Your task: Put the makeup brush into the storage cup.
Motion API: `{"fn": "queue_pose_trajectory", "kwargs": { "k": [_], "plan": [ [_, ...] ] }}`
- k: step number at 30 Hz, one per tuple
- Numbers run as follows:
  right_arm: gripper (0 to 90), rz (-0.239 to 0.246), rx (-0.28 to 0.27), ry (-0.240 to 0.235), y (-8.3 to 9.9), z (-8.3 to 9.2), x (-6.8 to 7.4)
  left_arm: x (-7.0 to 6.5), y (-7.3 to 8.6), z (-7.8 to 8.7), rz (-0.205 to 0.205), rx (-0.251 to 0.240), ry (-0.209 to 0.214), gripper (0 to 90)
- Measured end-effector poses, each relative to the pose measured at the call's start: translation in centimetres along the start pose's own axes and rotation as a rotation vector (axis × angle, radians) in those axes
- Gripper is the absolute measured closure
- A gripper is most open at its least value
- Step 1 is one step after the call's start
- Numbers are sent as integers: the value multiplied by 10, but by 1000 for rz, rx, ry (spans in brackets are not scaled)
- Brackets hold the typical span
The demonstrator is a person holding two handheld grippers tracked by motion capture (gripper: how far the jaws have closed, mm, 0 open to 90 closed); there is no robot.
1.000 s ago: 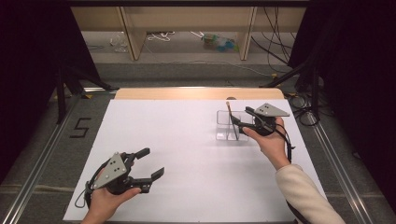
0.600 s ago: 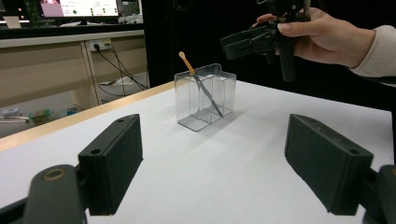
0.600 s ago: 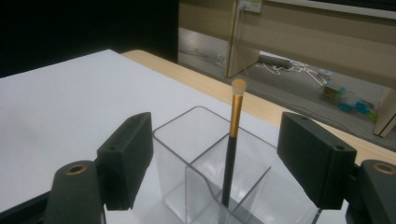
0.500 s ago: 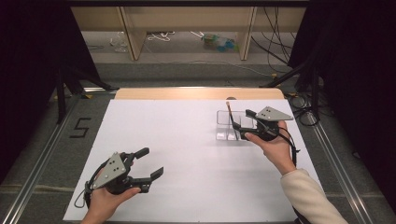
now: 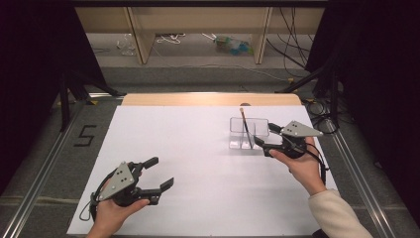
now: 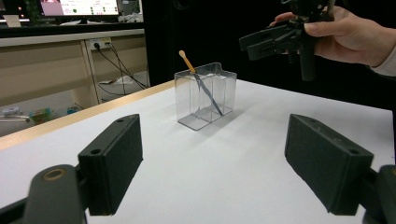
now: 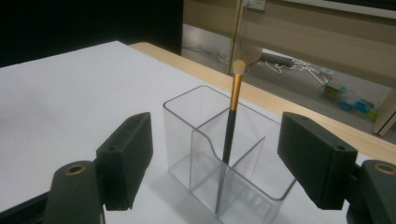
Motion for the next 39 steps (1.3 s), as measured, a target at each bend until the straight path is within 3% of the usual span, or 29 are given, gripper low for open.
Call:
{"fn": "queue_pose_trajectory", "kwargs": {
  "k": [20, 25, 30, 32, 39],
  "plan": [
    [274, -7, 12, -5, 18, 33, 1, 1, 0, 0, -1, 0, -1, 192],
    [273, -9, -13, 3, 22, 41, 1, 1, 0, 0, -7, -1, -2, 192],
    [273, -24, 11, -3, 27, 49, 3, 2, -1, 2, -6, -3, -9, 192],
    [273, -22, -15, -4, 28, 50, 3, 2, -1, 2, 5, -5, -12, 192],
    [273, -30, -18, -14, 34, 61, 7, 3, -1, 2, 6, -7, -15, 191]
  ]
}}
Point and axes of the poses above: each handheld gripper's, and its own axes: z roughly backward along the jaws, y roughly out of its underside, x roughly to its left, the point moved 3 cm from there along -z, roughly forward along the jaws, and after that the axes turned 2 degrees about -y, right-handed, at the moved point
